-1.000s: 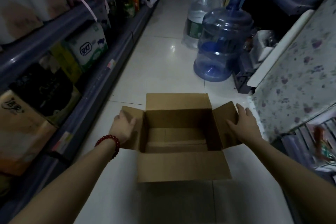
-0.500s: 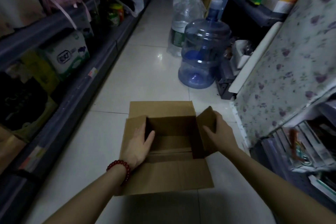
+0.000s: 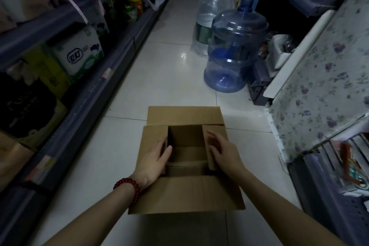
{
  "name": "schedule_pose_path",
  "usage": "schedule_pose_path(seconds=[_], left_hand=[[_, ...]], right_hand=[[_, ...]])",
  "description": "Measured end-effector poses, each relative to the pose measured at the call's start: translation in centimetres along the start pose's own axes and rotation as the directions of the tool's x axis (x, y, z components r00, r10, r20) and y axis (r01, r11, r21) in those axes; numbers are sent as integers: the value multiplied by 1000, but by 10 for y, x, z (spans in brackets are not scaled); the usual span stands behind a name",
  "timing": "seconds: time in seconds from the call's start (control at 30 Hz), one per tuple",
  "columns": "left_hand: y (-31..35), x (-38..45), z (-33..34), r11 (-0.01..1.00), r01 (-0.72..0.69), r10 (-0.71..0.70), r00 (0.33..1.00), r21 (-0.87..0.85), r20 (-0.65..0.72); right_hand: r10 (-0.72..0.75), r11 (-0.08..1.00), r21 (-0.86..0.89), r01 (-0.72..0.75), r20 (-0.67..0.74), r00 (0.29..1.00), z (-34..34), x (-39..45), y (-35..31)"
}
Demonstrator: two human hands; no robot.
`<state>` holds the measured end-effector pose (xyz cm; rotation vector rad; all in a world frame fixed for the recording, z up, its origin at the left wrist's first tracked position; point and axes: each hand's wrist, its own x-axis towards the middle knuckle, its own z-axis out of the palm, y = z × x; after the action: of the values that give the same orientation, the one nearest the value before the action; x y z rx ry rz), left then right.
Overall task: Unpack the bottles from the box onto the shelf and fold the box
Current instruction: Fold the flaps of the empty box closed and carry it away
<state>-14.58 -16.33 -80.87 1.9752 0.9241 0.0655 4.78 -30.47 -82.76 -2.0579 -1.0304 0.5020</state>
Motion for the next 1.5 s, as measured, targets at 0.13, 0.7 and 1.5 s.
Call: schedule_pose_path(seconds=[0.13, 0.7, 1.5], left_hand=[[-5, 1, 0, 999, 32, -32, 999, 21, 3], [0, 0, 4, 998, 37, -36, 999, 55, -11], [-5, 13, 22, 980, 163, -160, 987, 113, -32]], right_hand=[[-20, 994, -111, 10, -89, 996, -1, 11, 9], [52, 913, -405, 36, 205, 977, -22, 109, 15], [-26, 934, -358, 10, -39, 999, -25, 122, 16]])
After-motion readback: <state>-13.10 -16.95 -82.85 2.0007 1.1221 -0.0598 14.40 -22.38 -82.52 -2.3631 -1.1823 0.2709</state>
